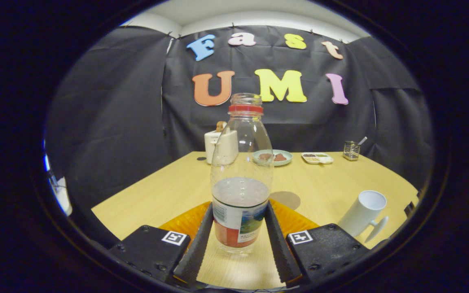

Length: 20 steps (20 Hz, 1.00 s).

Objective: Take the bottle from table, then pour the juice into the cup, finally place the bottle on the coaster

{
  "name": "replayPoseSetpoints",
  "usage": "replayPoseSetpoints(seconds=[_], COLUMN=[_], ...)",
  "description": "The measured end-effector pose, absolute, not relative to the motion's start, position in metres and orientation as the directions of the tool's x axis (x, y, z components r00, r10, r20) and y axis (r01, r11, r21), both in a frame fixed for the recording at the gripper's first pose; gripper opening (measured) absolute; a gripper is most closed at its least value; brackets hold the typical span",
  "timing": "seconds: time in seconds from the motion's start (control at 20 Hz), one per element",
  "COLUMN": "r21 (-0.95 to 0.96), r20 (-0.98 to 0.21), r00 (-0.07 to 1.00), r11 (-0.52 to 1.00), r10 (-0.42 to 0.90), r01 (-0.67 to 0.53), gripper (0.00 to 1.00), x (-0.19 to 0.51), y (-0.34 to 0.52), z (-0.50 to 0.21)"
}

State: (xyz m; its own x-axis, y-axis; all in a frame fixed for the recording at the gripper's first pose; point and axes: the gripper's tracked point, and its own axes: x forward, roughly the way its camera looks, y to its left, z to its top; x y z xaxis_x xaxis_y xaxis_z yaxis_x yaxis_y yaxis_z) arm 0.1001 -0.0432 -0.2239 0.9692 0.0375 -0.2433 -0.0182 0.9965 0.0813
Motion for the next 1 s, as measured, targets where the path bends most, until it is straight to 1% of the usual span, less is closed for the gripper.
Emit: replayPoseSetpoints(seconds=[0.1, 0.25, 0.45, 0.7, 1.0], r21=[0.171, 0.245, 0.448, 0.648, 0.87], r20=[-0.249, -0.248, -0.228, -0.219, -0.112], r00=[0.966, 0.966, 0.968, 0.963, 0.976], r11=[0.985, 0.97, 0.894, 0.761, 0.494], r10=[0.069, 0.069, 0.109, 0.159, 0.186], r01=[-0.027, -0.006, 0.005, 0.022, 0.005], gripper=[0.75, 0.75, 0.75, 0.75, 0.75], x=[0.097, 0.095, 0.091, 0.085, 0.084], y=[-0.042, -0.054, -0.066, -0.073, -0.085], z=[-0.219, -0.211, -0.208, -0.21, -0.194])
